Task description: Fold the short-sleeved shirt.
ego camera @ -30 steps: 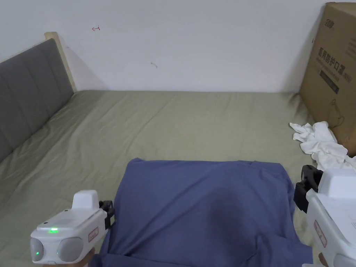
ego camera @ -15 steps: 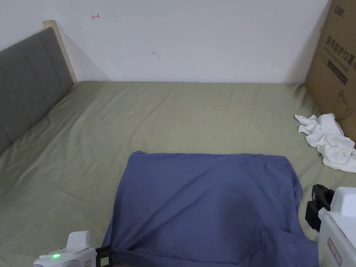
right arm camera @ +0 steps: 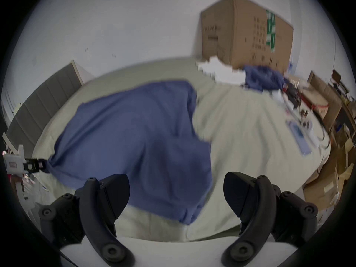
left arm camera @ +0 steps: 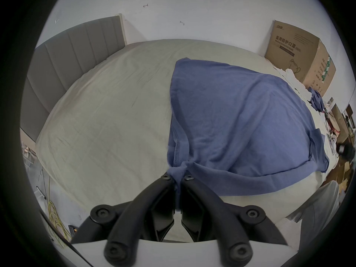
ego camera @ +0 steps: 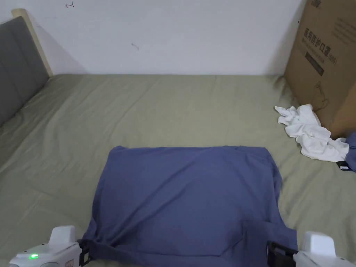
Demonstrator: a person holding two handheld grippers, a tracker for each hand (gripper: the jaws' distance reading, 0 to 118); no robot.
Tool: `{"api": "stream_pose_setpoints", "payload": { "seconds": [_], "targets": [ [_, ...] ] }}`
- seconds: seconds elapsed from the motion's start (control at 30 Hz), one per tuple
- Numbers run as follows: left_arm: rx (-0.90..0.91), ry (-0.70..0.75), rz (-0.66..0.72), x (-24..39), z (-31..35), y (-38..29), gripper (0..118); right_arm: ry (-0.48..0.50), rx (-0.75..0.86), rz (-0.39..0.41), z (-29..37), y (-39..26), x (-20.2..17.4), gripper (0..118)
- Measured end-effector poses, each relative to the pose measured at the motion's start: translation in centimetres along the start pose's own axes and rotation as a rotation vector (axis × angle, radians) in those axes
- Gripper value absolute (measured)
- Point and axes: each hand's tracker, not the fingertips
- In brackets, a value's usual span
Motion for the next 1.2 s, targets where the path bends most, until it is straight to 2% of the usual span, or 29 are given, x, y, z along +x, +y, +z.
{"api": "stream_pose_setpoints", "payload": {
  "seconds": [0.07,0.13,0.23,0.27,0.3,0.37,0.4,0.57,0.8,0.97,1.2],
  "targets": [
    [0.005,-0.001,-0.005,0.3,0.6,0.2,3,-0.011,-0.078,0.001,-1.6,-1.4,0.3,97],
    [0.006,-0.003,-0.007,0.3,0.6,0.2,3,-0.038,-0.122,0.025,-3.1,-2.7,0.5,86],
    [0.006,-0.004,-0.001,0.2,0.7,0.1,3,-0.04,-0.142,0.027,-3.8,-3.7,0.4,48],
    [0.005,-0.005,0.001,0.2,0.7,0.1,3,-0.04,-0.147,0.024,-4.0,-3.8,0.4,43],
    [0.005,-0.007,0.006,0.1,0.8,0.2,3,-0.036,-0.156,0.016,-4.2,-3.9,0.4,43],
    [0.007,-0.014,0.02,0.0,0.9,0.1,3,-0.009,-0.151,-0.028,-3.4,-3.7,0.1,17],
    [0.009,-0.012,0.023,0.0,1.0,0.1,3,-0.006,-0.128,-0.031,-2.9,-3.5,-0.1,13],
    [0.044,-0.02,0.056,-0.6,1.8,0.8,3,0.007,-0.059,0.005,-0.2,-1.1,-1.5,11],
    [0.118,-0.022,0.039,-0.4,2.8,5.2,3,0.019,0.104,0.059,1.3,6.0,-2.1,11],
    [0.16,-0.017,0.018,0.1,1.2,10.1,3,0.01,0.128,0.053,-2.5,10.5,-1.5,11],
    [0.09,0.004,-0.02,1.3,-5.4,14.8,3,-0.005,0.031,0.025,-10.6,13.7,-0.3,11]
  ]
}}
